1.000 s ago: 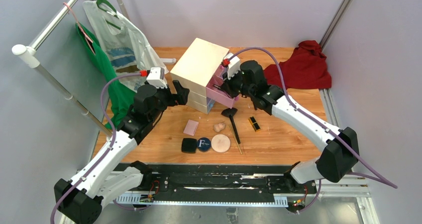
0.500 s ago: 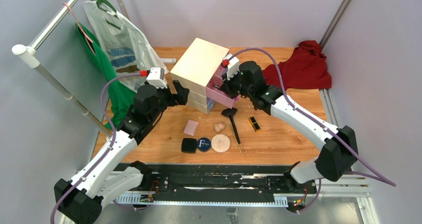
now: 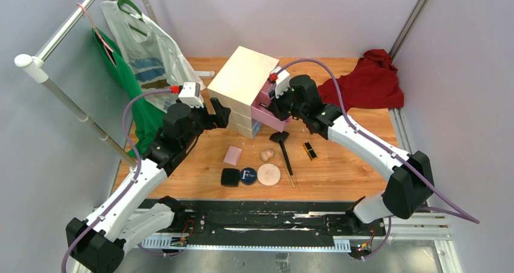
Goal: Organize the makeup
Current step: Place the makeup in the drawer, then close the drawer in the storage box.
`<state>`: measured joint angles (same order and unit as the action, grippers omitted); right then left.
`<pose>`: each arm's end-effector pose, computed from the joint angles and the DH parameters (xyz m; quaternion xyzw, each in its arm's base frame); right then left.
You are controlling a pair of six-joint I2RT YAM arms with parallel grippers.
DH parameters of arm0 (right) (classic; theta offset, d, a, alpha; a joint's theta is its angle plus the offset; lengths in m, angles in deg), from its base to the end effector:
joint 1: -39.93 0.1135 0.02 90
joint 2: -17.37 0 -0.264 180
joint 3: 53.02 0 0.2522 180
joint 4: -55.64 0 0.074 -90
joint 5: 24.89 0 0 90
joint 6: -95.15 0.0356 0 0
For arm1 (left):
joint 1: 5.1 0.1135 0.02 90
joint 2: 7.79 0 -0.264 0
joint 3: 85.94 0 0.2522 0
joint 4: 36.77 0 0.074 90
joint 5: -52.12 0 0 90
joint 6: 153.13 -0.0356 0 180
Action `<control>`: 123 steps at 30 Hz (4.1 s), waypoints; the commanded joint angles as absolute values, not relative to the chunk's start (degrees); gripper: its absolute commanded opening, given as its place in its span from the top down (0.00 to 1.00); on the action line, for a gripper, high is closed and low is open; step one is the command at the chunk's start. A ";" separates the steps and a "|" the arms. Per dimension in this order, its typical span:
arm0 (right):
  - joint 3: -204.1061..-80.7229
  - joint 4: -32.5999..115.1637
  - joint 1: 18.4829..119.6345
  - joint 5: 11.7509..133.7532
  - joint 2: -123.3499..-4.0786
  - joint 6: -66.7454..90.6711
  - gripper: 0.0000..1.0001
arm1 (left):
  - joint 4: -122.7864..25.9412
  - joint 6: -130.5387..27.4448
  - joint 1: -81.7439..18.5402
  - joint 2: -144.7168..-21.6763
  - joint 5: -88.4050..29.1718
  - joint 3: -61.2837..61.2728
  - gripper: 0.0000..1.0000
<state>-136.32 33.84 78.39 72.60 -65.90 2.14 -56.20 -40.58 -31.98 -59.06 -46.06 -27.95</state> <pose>0.2655 0.2168 0.3353 -0.3268 0.7597 0.2219 0.5166 0.1913 -0.0913 0.3249 -0.0151 0.7802 -0.2098 0.5891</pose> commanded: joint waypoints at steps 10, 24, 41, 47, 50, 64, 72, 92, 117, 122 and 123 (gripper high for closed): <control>-140.54 30.66 79.13 72.71 -67.54 0.72 0.71 | -55.24 -41.31 -32.44 -58.12 -47.15 -27.82 0.02; -146.31 28.52 79.13 69.26 -60.34 -3.45 0.43 | -58.70 -44.72 -32.44 -62.78 -48.57 -13.56 0.02; -123.72 27.17 79.04 50.55 -37.50 3.53 0.22 | -59.51 -51.89 -32.44 -86.82 -52.70 0.16 0.02; -117.86 30.35 78.96 50.62 -38.60 5.17 0.21 | -59.24 -52.57 -32.44 -88.61 -53.19 -0.41 0.02; -117.32 32.41 78.54 51.22 -40.61 5.19 0.21 | -59.16 -52.58 -32.44 -88.57 -53.34 -1.11 0.02; -124.70 40.27 76.71 57.55 -53.61 4.36 0.20 | -60.00 -51.57 -32.44 -88.90 -51.59 -3.31 0.02; -131.38 43.58 76.68 62.71 -60.75 4.63 0.20 | -59.60 -51.09 -32.44 -89.58 -50.85 -4.61 0.02; -135.98 50.31 76.76 69.59 -69.83 6.49 0.19 | -58.88 -50.29 -32.70 -92.16 -49.54 -5.55 0.02; -138.52 59.30 75.90 75.87 -76.12 7.64 0.18 | -58.41 -49.70 -32.97 -91.69 -49.07 -6.73 0.02; -133.00 60.22 71.07 72.87 -70.42 13.54 0.21 | -59.32 -50.69 -32.97 -90.25 -50.43 -4.93 0.02; -131.68 61.83 69.02 74.58 -69.34 16.38 0.24 | -59.61 -50.92 -32.98 -90.15 -50.64 -4.33 0.02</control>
<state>-135.58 58.28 75.18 75.35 -74.84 9.14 -51.65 -51.82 -32.30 -90.07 -50.98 -4.63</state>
